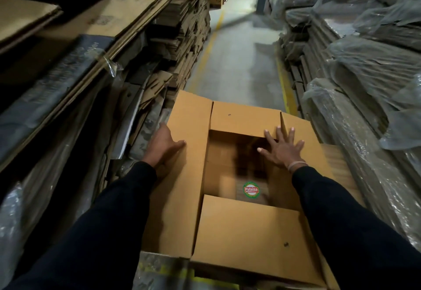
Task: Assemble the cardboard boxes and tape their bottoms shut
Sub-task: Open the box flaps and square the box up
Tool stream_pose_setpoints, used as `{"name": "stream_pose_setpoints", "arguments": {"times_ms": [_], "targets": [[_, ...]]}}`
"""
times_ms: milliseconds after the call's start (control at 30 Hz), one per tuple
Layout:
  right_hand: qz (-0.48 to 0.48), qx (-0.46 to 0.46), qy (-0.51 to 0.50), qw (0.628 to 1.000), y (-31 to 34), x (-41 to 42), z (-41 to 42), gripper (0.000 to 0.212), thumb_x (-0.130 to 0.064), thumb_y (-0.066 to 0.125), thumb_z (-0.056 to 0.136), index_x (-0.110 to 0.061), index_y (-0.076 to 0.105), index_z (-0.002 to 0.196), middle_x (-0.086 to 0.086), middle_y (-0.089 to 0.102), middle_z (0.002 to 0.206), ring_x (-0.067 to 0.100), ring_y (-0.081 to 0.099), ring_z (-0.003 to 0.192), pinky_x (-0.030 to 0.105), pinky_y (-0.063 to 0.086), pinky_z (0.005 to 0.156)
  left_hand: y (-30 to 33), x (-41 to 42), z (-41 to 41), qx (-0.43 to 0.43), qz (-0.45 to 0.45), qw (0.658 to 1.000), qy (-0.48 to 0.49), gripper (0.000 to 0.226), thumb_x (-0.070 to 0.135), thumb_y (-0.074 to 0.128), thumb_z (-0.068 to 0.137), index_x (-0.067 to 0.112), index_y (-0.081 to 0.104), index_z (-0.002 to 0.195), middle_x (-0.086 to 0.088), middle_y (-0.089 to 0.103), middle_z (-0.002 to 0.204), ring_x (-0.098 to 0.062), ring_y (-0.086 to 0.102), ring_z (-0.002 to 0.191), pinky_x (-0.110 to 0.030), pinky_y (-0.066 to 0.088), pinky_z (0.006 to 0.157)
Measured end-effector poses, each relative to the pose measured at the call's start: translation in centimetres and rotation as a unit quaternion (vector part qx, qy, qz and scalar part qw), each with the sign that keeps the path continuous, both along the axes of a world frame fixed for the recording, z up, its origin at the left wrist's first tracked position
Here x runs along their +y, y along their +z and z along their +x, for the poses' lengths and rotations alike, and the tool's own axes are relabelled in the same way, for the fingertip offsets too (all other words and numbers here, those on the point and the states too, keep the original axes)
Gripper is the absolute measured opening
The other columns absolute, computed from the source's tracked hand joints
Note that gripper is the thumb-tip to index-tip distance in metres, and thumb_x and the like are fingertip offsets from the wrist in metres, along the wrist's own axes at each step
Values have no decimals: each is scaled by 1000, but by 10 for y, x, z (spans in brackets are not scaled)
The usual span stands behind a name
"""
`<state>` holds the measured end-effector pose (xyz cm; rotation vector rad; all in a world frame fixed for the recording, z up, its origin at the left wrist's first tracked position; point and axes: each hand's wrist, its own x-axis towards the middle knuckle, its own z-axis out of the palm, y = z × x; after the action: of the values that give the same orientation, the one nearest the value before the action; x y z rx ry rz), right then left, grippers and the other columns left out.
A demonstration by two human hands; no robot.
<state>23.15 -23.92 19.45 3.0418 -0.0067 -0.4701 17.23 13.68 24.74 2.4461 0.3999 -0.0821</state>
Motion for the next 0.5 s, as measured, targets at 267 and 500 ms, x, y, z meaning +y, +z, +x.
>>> {"name": "stream_pose_setpoints", "arguments": {"times_ms": [267,500], "targets": [[22,-8,14,1000,2,-2,-2,86,-75,33,102,-38,-7,169,5,-15,177,49,-18,158,71,4,124,48,-54,-26,-58,-245,921,-296,89,27,67,99,41,10,166,12,20,172,-12,32,151,-40,39,119],[57,-57,53,995,-4,-15,-31,83,-64,33,108,-25,-9,169,10,-19,175,33,-16,162,56,0,131,-46,-166,-33,-29,177,932,-316,93,78,27,99,32,-19,165,-3,-32,170,-40,-30,155,-66,-11,124]]}}
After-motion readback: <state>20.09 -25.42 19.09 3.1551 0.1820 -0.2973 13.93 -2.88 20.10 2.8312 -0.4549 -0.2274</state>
